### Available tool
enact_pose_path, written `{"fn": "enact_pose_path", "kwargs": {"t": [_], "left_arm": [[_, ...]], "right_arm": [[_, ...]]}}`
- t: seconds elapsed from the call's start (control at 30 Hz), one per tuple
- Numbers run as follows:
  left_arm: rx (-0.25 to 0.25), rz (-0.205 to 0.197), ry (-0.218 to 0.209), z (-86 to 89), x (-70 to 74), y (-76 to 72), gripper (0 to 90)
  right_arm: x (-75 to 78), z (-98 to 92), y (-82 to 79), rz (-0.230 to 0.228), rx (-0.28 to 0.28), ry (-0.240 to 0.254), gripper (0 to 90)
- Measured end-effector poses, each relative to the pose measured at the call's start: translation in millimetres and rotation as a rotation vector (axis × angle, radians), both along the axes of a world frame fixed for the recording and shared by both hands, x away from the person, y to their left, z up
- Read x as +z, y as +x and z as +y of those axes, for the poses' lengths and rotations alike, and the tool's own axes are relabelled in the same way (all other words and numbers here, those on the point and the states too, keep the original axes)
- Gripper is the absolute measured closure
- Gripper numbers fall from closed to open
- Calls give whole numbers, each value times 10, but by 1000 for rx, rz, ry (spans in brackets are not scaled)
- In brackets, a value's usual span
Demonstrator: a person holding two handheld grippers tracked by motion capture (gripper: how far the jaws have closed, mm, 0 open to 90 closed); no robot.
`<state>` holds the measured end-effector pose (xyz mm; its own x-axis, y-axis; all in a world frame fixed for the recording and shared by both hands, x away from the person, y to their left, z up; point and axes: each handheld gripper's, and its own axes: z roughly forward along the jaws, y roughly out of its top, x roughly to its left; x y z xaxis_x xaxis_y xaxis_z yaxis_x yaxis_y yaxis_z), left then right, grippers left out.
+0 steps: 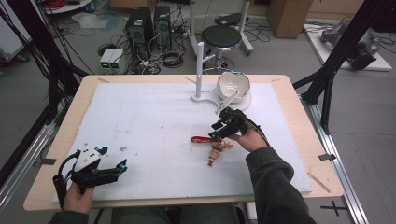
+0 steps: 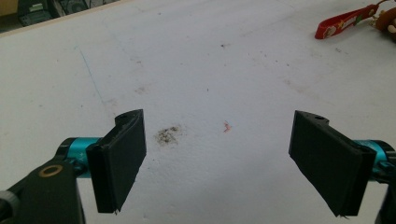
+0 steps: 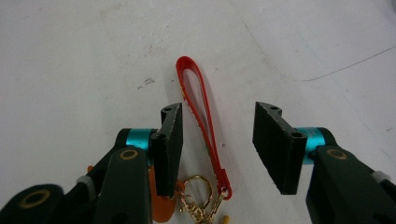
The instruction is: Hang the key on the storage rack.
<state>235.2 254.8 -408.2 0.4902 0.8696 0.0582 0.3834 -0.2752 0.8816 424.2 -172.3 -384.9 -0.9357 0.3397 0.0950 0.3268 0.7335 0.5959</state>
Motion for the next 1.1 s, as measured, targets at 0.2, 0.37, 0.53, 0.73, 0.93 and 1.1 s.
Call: {"fn": "enact_pose_path", "kwargs": {"t": [0.2, 0.37, 0.53, 0.73, 0.93, 1.1], "left_arm": [[2, 1, -1, 1, -2, 2, 194], [-1, 0, 2, 0, 0, 1, 194], [0, 0, -1, 2, 1, 0, 194], [0, -1, -1, 5, 4, 1, 194], [-1, 0, 1, 9, 6, 1, 194], [-2, 0, 0, 6, 6, 1, 194]], "right_arm": [[-33, 10, 17, 9, 7, -20, 565], [-78, 42, 31, 14, 24, -34, 589], [-118, 63, 45, 25, 37, -41, 615], [-144, 92, 40, 34, 43, -62, 645], [-189, 111, 54, 36, 45, -94, 655], [-196, 114, 54, 47, 48, -99, 668]]}}
